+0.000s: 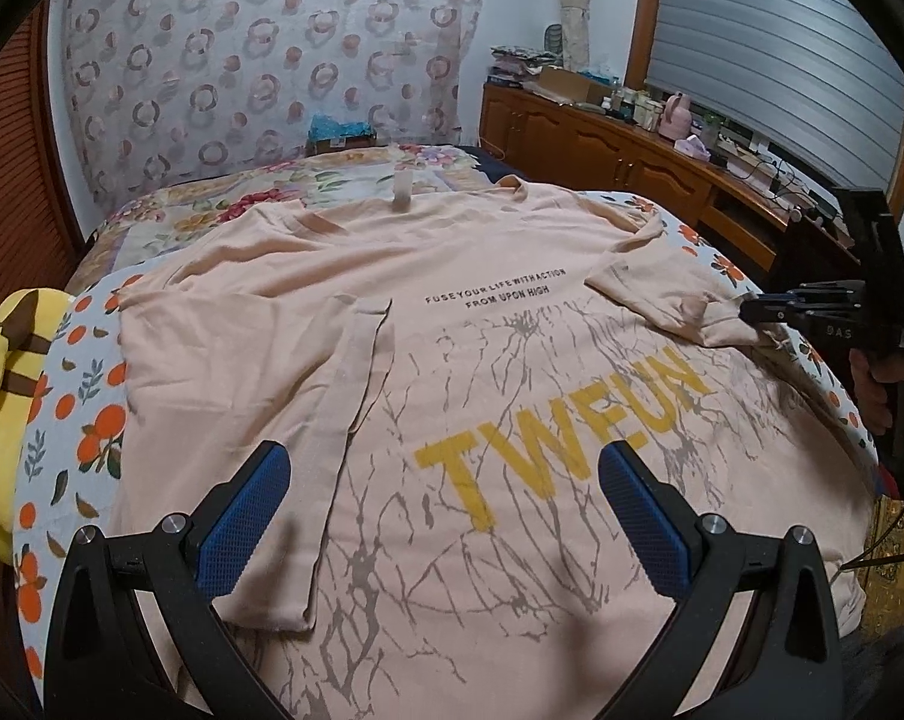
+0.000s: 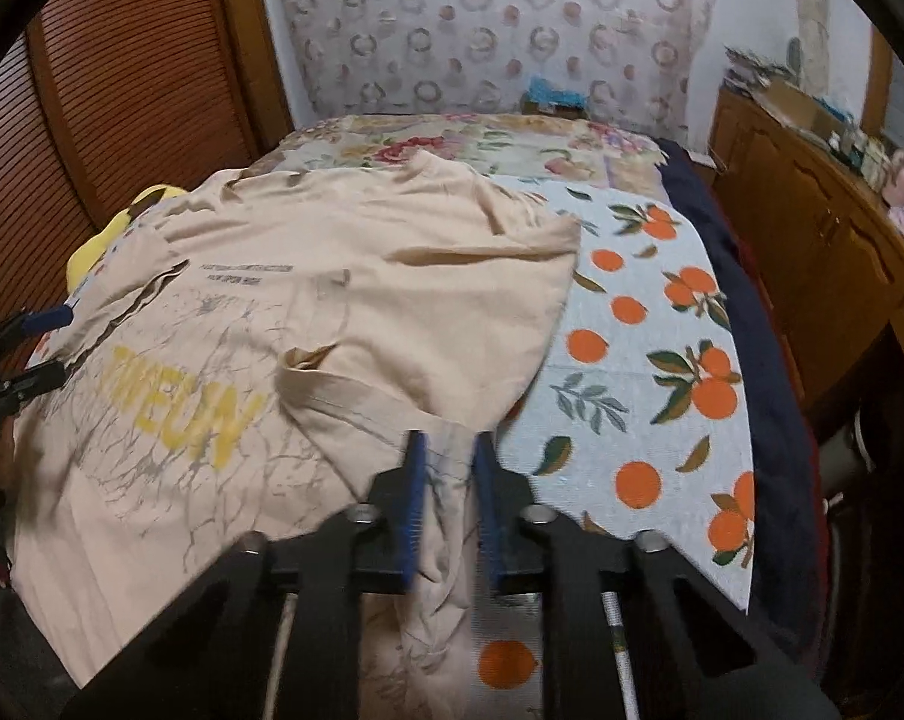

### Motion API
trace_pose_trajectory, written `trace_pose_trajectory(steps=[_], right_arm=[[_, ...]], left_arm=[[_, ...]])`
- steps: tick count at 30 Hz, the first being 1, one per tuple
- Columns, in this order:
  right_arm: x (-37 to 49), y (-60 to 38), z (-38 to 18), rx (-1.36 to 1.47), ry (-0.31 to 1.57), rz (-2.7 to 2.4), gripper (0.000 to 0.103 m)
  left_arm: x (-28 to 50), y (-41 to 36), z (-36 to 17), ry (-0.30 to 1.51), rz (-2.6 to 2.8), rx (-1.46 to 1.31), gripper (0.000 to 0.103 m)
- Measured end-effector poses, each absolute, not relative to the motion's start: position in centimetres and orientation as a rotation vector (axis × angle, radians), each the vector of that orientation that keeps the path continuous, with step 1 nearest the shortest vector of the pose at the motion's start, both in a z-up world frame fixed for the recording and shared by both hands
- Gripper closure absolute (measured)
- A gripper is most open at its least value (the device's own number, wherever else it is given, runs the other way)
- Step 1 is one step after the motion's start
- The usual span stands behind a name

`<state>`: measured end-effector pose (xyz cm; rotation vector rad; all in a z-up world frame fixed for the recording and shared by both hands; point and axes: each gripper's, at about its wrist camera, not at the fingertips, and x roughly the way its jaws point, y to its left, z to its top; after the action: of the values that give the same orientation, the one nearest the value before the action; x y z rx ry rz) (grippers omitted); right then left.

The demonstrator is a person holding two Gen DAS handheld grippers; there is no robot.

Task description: Fold small clothes

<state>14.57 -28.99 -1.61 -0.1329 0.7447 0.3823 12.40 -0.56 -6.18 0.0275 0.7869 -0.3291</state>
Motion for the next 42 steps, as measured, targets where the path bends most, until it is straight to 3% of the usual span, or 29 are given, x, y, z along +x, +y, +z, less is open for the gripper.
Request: trace_pose_trajectory(steps=[17,27,31,35,42], right_arm=[[10.0,-28.6,0.7,-0.144,0.616,0.422,0.099],[8.6,-24.6,-2.7,-0.218,0.764,0.575,0.098],[8.8,-23.5,-2.9,-0.229,0.767,0.589,0.090],[9.5,-23.6,-1.7,-0.222,0.731,0.588,0.063],[13.0,-24.1,-0.3,-0.207,0.684,0.558,0.062]], left_arm=[[12.4,-1.1,-6.7,0.795,-0.342,0.031,0.000],[12.3,-0.8,-6.5,0.786,-0.338,0.016,0.000],[12.3,-0.8,-6.6,0.791,-0.340,0.021,0.000],[12.2,-0.7,-6.5,0.789,-0.338,0.022,0.000],[12.5,-0.5,-6.5,0.788,-0.326,0.018,0.000]])
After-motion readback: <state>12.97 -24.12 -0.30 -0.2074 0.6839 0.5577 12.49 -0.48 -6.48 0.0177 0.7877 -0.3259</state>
